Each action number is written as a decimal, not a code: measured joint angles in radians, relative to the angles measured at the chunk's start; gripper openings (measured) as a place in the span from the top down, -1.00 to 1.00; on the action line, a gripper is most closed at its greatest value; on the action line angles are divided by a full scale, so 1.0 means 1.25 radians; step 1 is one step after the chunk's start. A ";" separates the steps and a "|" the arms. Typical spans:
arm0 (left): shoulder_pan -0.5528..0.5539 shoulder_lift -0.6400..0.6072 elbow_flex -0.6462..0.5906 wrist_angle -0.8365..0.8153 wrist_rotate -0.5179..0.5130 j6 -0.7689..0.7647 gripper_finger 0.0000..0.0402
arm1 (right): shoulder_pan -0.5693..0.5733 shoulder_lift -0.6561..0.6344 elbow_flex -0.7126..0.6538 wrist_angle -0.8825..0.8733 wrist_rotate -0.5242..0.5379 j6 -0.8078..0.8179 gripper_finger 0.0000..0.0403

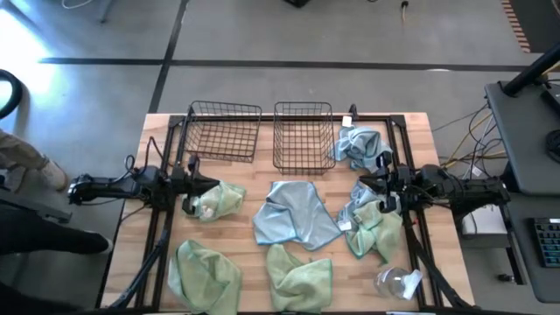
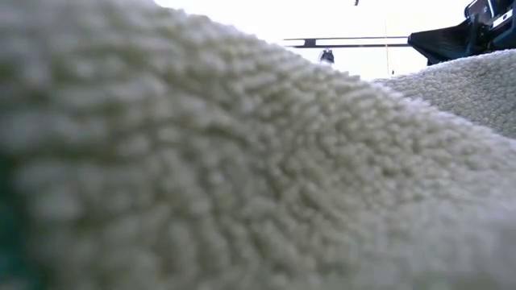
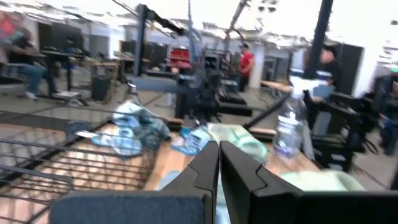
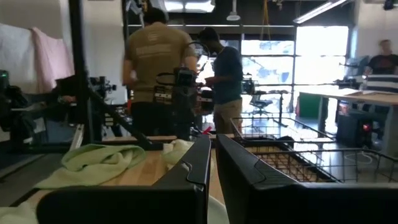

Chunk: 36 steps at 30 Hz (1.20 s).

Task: Sort microfiber towel by color & place in baskets
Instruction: Put the blue towel into the right wire basket

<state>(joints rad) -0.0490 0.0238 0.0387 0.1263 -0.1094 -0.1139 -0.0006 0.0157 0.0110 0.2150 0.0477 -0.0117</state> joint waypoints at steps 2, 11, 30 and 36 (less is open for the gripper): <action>0.000 0.000 0.000 0.016 -0.022 0.000 1.00 | 0.000 0.000 0.000 0.000 0.030 0.032 0.89; 0.000 0.000 0.000 0.194 -0.050 0.013 1.00 | 0.000 0.000 0.000 0.002 0.055 0.130 0.89; 0.000 0.000 0.000 0.338 -0.156 -0.036 1.00 | 0.000 0.000 0.000 0.010 0.055 0.248 0.89; 0.000 0.000 0.000 0.346 -0.156 -0.030 1.00 | 0.000 0.000 0.000 0.049 0.082 0.245 0.89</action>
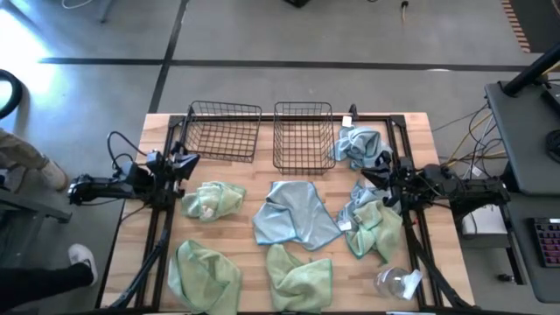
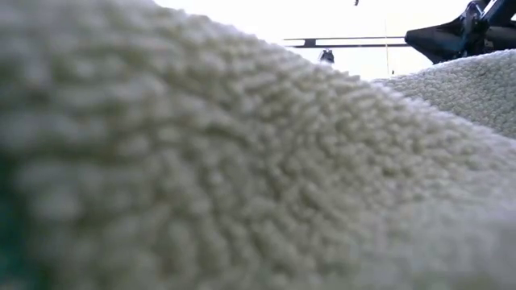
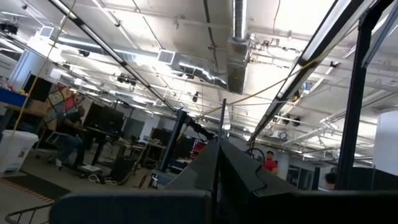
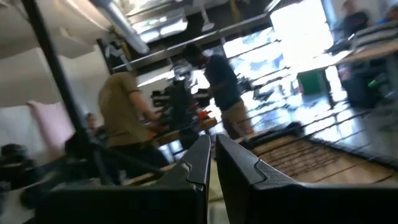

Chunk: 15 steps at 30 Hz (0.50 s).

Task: Sort microfiber towel by color & place in baskets
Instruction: Put the blue towel into the right wire basket

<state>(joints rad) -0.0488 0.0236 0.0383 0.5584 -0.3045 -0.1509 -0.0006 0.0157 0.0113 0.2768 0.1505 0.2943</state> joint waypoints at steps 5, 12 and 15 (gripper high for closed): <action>0.000 0.000 0.000 0.002 0.000 0.022 1.00 | 0.000 0.000 0.000 0.015 0.068 -0.017 0.89; 0.001 0.000 0.000 0.002 -0.001 0.017 1.00 | 0.000 0.000 0.000 0.016 0.069 -0.015 0.89; 0.001 0.000 0.000 0.003 -0.001 0.011 1.00 | 0.000 0.000 0.000 0.016 0.069 -0.004 0.89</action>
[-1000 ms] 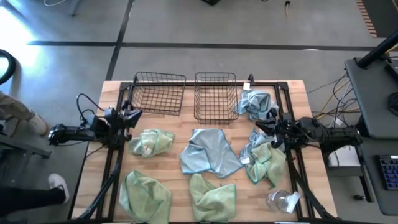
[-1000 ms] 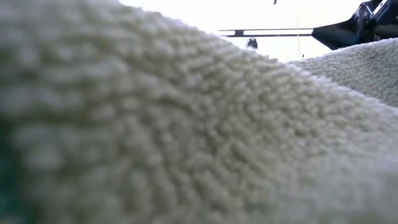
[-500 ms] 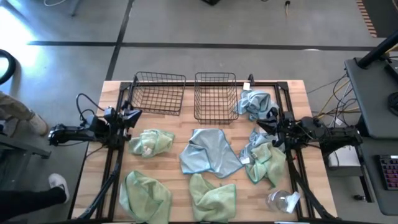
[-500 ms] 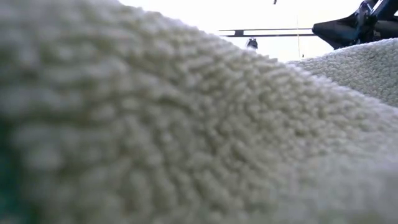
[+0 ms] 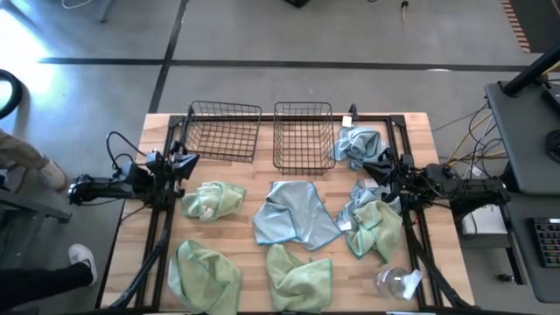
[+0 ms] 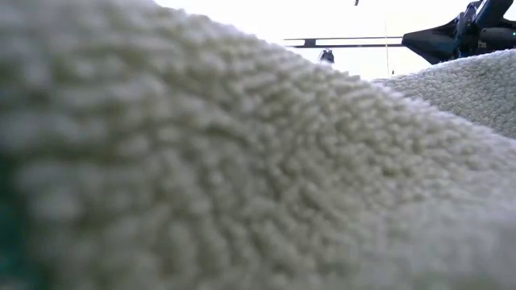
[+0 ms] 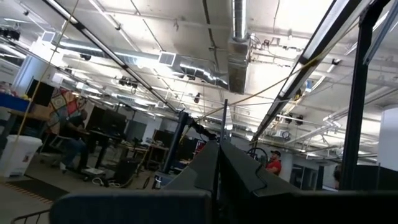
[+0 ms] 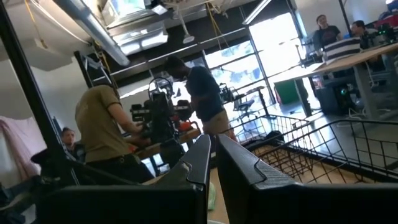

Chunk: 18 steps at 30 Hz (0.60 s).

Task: Sort microfiber towel by color & place in baskets
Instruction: Put the blue towel into the right wire basket

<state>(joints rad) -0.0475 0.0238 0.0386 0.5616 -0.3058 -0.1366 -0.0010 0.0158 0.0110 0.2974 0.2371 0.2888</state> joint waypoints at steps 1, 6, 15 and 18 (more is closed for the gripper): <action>0.000 0.000 0.000 0.001 0.000 -0.005 1.00 | 0.000 0.000 0.000 0.000 0.000 0.000 0.89; 0.000 0.000 0.000 0.016 -0.026 -0.055 1.00 | 0.000 0.000 0.000 0.000 0.000 -0.001 0.89; 0.000 0.000 0.000 0.076 -0.104 -0.082 1.00 | 0.000 0.000 0.000 0.025 0.058 0.040 0.89; 0.000 0.000 0.001 0.075 -0.104 -0.110 1.00 | 0.000 0.000 0.000 0.055 0.063 0.054 0.89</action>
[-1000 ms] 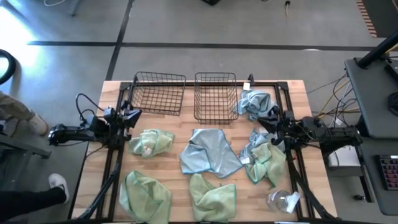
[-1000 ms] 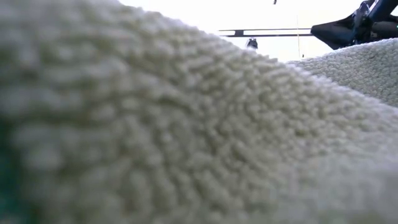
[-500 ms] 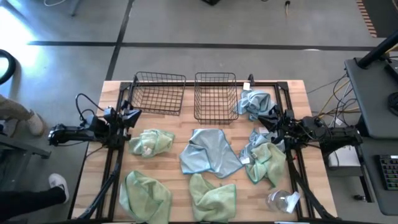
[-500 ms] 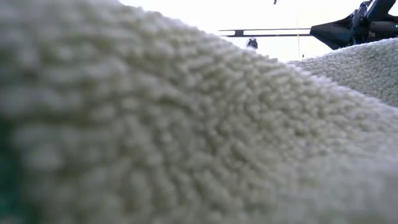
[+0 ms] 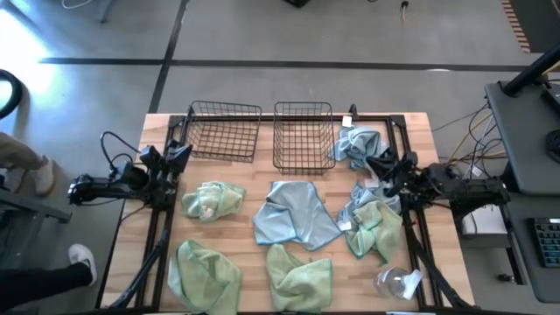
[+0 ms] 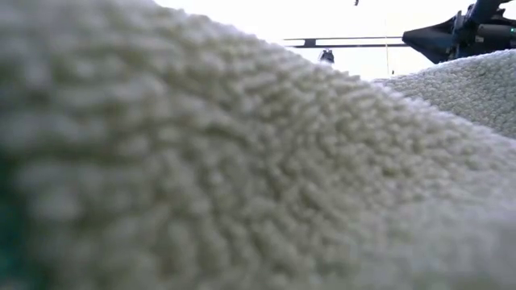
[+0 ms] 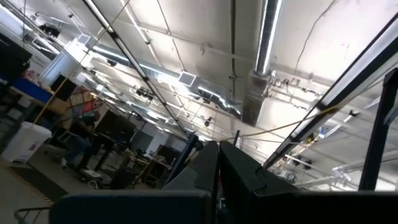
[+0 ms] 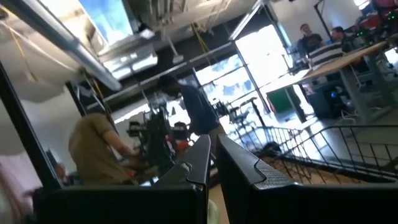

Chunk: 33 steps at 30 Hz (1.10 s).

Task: Sort microfiber towel by color & place in baskets
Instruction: Put the blue towel into the right wire basket

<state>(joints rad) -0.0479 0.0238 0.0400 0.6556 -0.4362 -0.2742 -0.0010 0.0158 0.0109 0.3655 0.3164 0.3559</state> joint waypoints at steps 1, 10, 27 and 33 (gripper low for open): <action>0.000 0.000 0.006 -0.006 0.000 -0.004 1.00 | 0.000 0.000 0.000 0.012 0.000 0.000 0.89; 0.000 0.096 0.160 -0.132 0.043 0.023 1.00 | 0.000 0.007 0.078 -0.016 -0.001 -0.010 0.89; 0.000 0.387 0.562 -0.535 0.049 0.095 1.00 | 0.000 0.239 0.403 -0.327 -0.003 -0.059 0.89; 0.000 0.445 0.641 -0.540 0.049 0.079 1.00 | 0.000 0.334 0.477 -0.331 -0.002 -0.046 0.89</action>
<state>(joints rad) -0.0479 0.5801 0.8414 -0.0192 -0.3755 -0.1749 -0.0010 0.4331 0.6071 -0.0487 0.3133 0.2979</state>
